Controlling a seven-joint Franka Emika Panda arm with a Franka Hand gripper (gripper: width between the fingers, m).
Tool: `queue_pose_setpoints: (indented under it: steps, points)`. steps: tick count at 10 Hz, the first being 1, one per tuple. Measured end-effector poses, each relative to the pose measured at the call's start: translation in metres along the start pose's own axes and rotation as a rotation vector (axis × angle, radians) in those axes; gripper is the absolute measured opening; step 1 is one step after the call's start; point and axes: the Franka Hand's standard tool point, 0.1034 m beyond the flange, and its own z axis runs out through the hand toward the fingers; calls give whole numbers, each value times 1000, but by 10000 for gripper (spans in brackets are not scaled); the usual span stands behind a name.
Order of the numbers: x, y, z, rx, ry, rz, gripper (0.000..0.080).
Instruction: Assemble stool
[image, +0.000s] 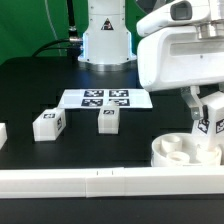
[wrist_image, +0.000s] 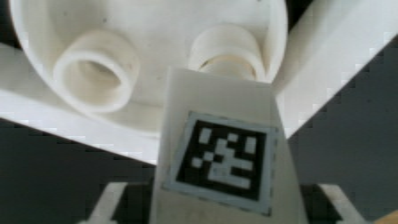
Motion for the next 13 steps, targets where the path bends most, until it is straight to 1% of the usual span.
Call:
queue_pose_setpoints:
  steps: [3, 4, 5, 6, 7, 10, 13]
  points:
    - [0, 1, 0, -1, 2, -8, 324]
    - [0, 1, 0, 0, 0, -9, 480]
    - [2, 0, -1, 4, -13, -11, 480]
    - [7, -1, -4, 5, -14, -14, 616]
    - [10, -2, -7, 7, -20, -16, 639]
    - [21, 4, -23, 11, -62, -18, 648]
    - [19, 3, -20, 12, -60, -28, 649]
